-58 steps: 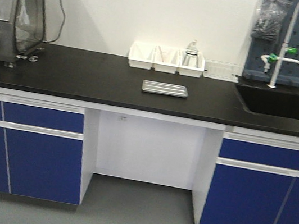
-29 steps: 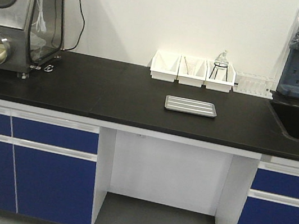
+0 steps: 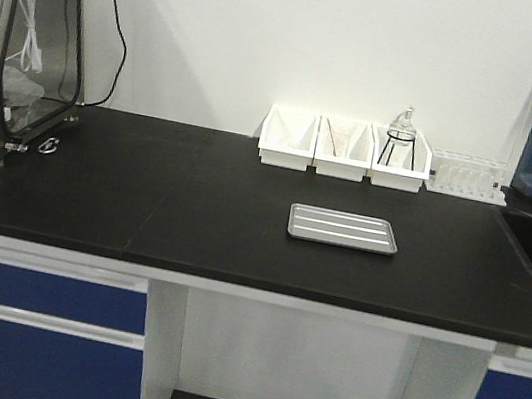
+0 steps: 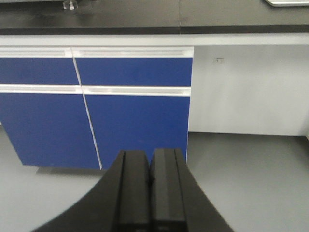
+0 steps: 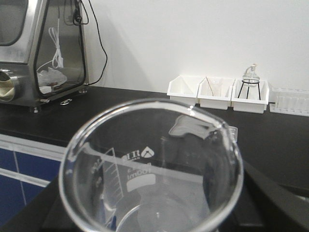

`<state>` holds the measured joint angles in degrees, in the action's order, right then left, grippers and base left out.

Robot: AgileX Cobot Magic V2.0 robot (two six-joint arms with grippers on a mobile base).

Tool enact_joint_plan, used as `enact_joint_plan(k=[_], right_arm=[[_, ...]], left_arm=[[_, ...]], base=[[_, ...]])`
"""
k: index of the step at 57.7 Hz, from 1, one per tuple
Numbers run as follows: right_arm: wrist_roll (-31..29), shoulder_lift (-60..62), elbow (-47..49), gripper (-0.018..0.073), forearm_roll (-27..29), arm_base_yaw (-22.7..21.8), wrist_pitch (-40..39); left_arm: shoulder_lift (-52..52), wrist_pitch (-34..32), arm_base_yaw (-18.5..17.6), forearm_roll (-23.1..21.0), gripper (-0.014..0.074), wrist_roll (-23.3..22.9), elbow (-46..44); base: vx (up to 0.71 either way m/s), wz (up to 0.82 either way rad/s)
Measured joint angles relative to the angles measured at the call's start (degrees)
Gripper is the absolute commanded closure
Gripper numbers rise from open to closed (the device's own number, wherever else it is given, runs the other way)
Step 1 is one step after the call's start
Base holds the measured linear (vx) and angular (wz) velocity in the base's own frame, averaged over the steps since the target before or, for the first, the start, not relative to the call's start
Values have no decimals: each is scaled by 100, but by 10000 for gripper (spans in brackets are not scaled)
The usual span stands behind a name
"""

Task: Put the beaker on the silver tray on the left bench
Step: 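Drive the base, beaker held, to the bench with the silver tray, then extend the right gripper with the beaker over the silver tray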

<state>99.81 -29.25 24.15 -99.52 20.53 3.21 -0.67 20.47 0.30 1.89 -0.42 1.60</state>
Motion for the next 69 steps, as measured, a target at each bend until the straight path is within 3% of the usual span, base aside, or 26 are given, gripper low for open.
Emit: enact_joint_plan(k=[69], right_arm=[[0, 0, 0, 567, 0, 0, 0]], left_arm=[[0, 0, 0, 0, 595, 0, 0]], base=[[42, -7]])
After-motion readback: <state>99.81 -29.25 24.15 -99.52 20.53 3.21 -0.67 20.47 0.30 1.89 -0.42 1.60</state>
